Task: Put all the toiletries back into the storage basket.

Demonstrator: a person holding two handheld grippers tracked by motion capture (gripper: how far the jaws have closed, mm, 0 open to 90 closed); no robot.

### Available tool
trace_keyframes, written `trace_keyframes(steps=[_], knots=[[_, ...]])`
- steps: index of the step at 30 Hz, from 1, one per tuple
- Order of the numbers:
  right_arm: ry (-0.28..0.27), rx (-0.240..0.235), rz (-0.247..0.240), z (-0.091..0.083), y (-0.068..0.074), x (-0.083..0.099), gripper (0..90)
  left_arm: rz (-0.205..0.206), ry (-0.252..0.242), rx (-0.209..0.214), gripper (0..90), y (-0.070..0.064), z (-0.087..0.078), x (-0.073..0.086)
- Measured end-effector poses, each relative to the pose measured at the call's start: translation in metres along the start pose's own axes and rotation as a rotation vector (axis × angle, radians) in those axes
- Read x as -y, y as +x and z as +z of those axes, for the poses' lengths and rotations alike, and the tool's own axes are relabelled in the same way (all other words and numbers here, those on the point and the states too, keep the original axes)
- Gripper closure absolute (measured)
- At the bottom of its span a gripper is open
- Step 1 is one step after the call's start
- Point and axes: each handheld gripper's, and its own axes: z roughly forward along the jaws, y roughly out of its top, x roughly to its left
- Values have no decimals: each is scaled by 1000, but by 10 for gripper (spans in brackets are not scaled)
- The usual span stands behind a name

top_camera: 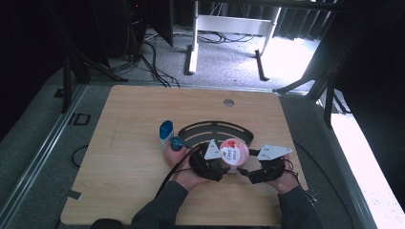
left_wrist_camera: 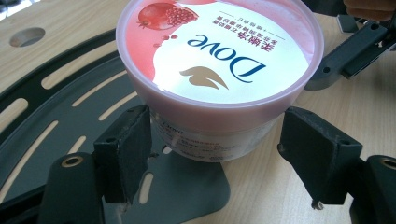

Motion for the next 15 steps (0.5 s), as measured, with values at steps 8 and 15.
trace_keyframes(steps=[8,15], knots=[[-4,7,-1,2,-9,-3,212,-1,0,-22,258,4,4,-6],[3,9,-6,4,-13,-5,212,3,11,-34,258,7,6,-8]])
